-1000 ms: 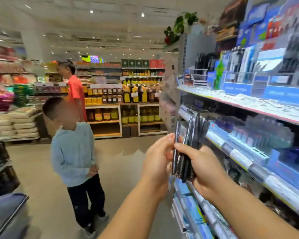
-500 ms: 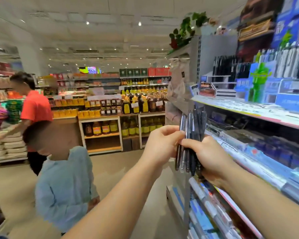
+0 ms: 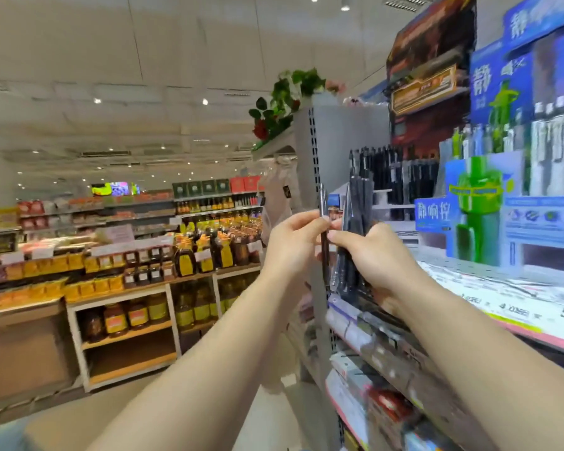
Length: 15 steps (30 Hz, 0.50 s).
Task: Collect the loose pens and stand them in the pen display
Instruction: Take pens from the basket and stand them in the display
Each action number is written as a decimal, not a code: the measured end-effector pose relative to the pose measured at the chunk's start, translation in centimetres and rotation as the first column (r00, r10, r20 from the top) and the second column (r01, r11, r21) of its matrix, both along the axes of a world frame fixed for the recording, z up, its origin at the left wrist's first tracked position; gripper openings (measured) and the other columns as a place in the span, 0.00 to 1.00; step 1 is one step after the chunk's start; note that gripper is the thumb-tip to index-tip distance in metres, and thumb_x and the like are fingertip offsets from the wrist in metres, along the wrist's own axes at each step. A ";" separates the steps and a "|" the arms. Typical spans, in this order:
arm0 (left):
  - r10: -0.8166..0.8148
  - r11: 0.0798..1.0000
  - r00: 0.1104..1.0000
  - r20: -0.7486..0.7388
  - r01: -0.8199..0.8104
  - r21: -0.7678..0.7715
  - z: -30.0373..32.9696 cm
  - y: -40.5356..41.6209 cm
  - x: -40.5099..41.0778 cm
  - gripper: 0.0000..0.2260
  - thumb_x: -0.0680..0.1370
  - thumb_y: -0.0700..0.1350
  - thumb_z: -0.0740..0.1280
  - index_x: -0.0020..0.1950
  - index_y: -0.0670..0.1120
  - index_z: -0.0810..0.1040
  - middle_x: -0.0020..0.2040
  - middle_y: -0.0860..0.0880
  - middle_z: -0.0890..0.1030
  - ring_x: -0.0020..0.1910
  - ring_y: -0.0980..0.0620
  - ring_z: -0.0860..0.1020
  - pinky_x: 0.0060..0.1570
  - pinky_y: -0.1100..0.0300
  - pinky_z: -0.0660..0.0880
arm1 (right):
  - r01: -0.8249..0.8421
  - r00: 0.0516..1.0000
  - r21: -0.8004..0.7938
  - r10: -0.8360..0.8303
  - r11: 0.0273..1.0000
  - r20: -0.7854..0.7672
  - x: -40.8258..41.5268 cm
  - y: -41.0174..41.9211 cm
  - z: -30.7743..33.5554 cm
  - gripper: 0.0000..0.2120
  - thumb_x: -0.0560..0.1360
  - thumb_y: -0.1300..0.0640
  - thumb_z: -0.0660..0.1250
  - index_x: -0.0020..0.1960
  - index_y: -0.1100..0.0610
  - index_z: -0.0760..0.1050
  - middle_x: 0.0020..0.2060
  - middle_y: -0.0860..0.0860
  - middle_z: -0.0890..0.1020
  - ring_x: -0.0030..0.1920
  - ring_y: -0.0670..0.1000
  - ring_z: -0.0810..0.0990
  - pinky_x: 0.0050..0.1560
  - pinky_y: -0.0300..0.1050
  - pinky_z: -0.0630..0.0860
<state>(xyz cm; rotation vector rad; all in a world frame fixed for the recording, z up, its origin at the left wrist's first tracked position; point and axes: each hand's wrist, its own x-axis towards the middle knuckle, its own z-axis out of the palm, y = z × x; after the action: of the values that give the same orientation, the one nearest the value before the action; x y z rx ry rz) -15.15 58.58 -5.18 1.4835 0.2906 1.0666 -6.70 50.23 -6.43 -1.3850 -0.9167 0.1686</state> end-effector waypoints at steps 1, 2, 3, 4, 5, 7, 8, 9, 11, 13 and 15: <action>0.009 1.000 1.000 0.009 -0.009 0.028 0.7 1.2 1.2 0.04 0.79 0.40 0.70 0.48 0.49 0.80 0.41 0.52 0.87 0.43 0.54 0.85 0.42 0.59 0.81 | 0.051 0.999 0.017 -0.051 0.999 -0.001 0.7 1.2 0.6 0.05 0.75 0.55 0.72 0.44 0.55 0.84 0.36 0.53 0.88 0.41 0.56 0.87 0.47 0.55 0.82; 0.024 0.997 1.000 0.014 -0.025 0.072 1.2 2.3 2.4 0.05 0.78 0.40 0.71 0.47 0.50 0.80 0.40 0.54 0.87 0.42 0.58 0.85 0.40 0.62 0.81 | 0.107 0.994 0.033 -0.108 0.994 0.003 1.3 2.3 1.2 0.06 0.75 0.54 0.71 0.43 0.56 0.83 0.37 0.54 0.87 0.42 0.58 0.87 0.46 0.56 0.82; 0.035 0.993 0.999 0.025 -0.038 0.107 1.9 3.2 3.6 0.06 0.77 0.40 0.72 0.47 0.52 0.80 0.39 0.55 0.87 0.41 0.60 0.84 0.39 0.64 0.81 | 0.163 0.987 0.049 -0.164 0.985 0.006 1.9 3.5 1.8 0.07 0.75 0.54 0.71 0.42 0.57 0.81 0.38 0.55 0.87 0.43 0.59 0.86 0.45 0.56 0.82; 0.041 0.990 0.998 0.038 -0.046 0.130 2.5 4.2 4.9 0.06 0.76 0.40 0.73 0.46 0.52 0.81 0.40 0.55 0.87 0.42 0.59 0.84 0.42 0.64 0.81 | 0.208 0.978 0.074 -0.208 0.975 0.000 2.7 4.6 2.4 0.07 0.75 0.53 0.71 0.42 0.56 0.79 0.40 0.56 0.86 0.46 0.60 0.85 0.47 0.56 0.82; 0.041 0.989 0.997 0.060 -0.049 0.139 3.1 5.1 6.3 0.06 0.76 0.40 0.74 0.47 0.52 0.81 0.43 0.53 0.86 0.45 0.56 0.84 0.46 0.61 0.82 | 0.249 0.968 0.096 -0.249 0.964 -0.014 3.4 5.8 2.9 0.08 0.76 0.53 0.70 0.41 0.55 0.76 0.42 0.55 0.85 0.49 0.60 0.85 0.50 0.57 0.81; 0.054 0.982 0.994 0.098 -0.070 0.176 4.3 7.0 9.0 0.06 0.76 0.41 0.73 0.51 0.50 0.82 0.47 0.51 0.85 0.49 0.52 0.83 0.52 0.55 0.81 | 0.339 0.941 0.118 -0.336 0.933 -0.046 5.3 7.7 4.1 0.10 0.77 0.54 0.69 0.40 0.51 0.72 0.44 0.54 0.84 0.52 0.60 0.83 0.55 0.56 0.80; 0.064 0.976 0.991 0.114 -0.086 0.200 4.8 8.0 10.4 0.07 0.76 0.42 0.73 0.54 0.49 0.82 0.47 0.52 0.84 0.49 0.53 0.83 0.53 0.55 0.81 | 0.381 0.925 0.125 -0.375 0.916 -0.066 6.4 8.5 4.6 0.09 0.77 0.55 0.69 0.40 0.49 0.72 0.45 0.54 0.84 0.53 0.60 0.84 0.55 0.57 0.80; 0.064 0.971 0.989 0.133 -0.092 0.219 5.4 9.0 11.7 0.09 0.77 0.43 0.73 0.56 0.49 0.82 0.47 0.52 0.83 0.47 0.54 0.83 0.53 0.54 0.81 | 0.416 0.909 0.139 -0.406 0.899 -0.092 7.5 9.1 5.2 0.07 0.77 0.56 0.68 0.42 0.49 0.74 0.47 0.56 0.85 0.53 0.61 0.84 0.56 0.59 0.80; 0.037 0.966 0.983 0.182 -0.082 0.246 6.5 11.1 14.3 0.12 0.77 0.43 0.72 0.60 0.50 0.79 0.44 0.52 0.83 0.42 0.55 0.83 0.50 0.53 0.81 | 0.477 0.878 0.147 -0.461 0.866 -0.130 9.5 9.9 6.4 0.02 0.77 0.57 0.67 0.48 0.53 0.77 0.51 0.60 0.85 0.54 0.63 0.84 0.57 0.62 0.80; 0.010 0.967 0.973 0.231 -0.068 0.247 7.4 13.3 16.6 0.18 0.77 0.43 0.72 0.65 0.54 0.75 0.43 0.53 0.84 0.39 0.58 0.83 0.44 0.58 0.81 | 0.503 0.864 0.130 -0.494 0.854 -0.101 11.2 10.3 7.5 0.03 0.78 0.59 0.66 0.50 0.57 0.77 0.49 0.60 0.84 0.51 0.62 0.84 0.57 0.64 0.80; 0.001 0.961 0.966 0.257 -0.072 0.268 8.3 15.1 18.4 0.24 0.77 0.44 0.72 0.71 0.57 0.70 0.41 0.54 0.83 0.35 0.63 0.81 0.37 0.65 0.78 | 0.484 0.875 0.114 -0.481 0.867 -0.057 12.4 10.5 8.4 0.06 0.79 0.61 0.66 0.55 0.58 0.77 0.46 0.57 0.83 0.44 0.56 0.85 0.55 0.65 0.82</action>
<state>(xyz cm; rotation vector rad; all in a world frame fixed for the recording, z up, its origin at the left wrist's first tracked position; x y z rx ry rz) 3.27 73.70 3.13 1.5675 -0.0146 1.3558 5.70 60.68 2.00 -1.4475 -0.5215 -0.2495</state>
